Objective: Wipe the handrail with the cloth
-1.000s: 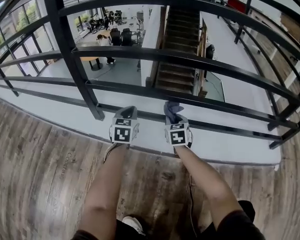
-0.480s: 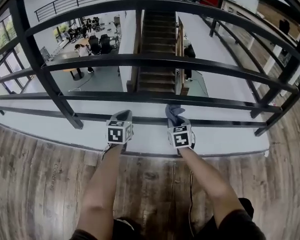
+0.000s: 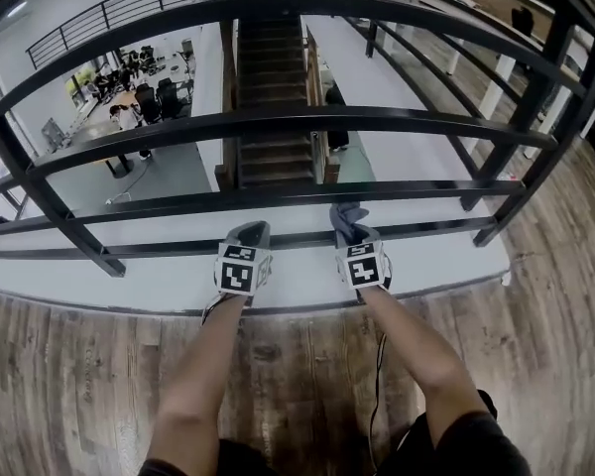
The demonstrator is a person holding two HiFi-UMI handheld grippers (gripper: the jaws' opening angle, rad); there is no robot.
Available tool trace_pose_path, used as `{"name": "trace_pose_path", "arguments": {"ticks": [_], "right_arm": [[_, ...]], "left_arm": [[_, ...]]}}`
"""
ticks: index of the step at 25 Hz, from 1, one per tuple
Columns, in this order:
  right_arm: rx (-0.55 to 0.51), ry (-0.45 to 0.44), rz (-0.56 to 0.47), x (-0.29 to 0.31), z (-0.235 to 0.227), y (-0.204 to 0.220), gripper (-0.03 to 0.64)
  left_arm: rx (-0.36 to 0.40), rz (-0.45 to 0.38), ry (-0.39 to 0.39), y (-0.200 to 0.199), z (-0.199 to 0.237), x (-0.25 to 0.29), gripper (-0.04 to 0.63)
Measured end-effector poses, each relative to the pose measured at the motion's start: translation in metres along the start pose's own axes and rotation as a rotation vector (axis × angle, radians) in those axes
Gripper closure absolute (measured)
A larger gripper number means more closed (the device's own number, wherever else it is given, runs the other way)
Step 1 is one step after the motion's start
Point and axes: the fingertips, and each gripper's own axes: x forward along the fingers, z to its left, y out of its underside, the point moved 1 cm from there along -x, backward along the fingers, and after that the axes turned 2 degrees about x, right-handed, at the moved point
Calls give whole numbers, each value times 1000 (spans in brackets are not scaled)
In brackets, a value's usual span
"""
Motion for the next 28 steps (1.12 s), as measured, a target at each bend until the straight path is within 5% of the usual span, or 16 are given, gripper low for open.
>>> {"name": "trace_pose_path", "arguments": {"ticks": [14, 28], "right_arm": [[109, 124, 27, -34, -179, 51, 518], [53, 244, 61, -69, -320, 94, 520]], "left_arm": [[-6, -33, 113, -28, -106, 74, 595], [-13, -99, 180, -62, -205, 121, 595]]}}
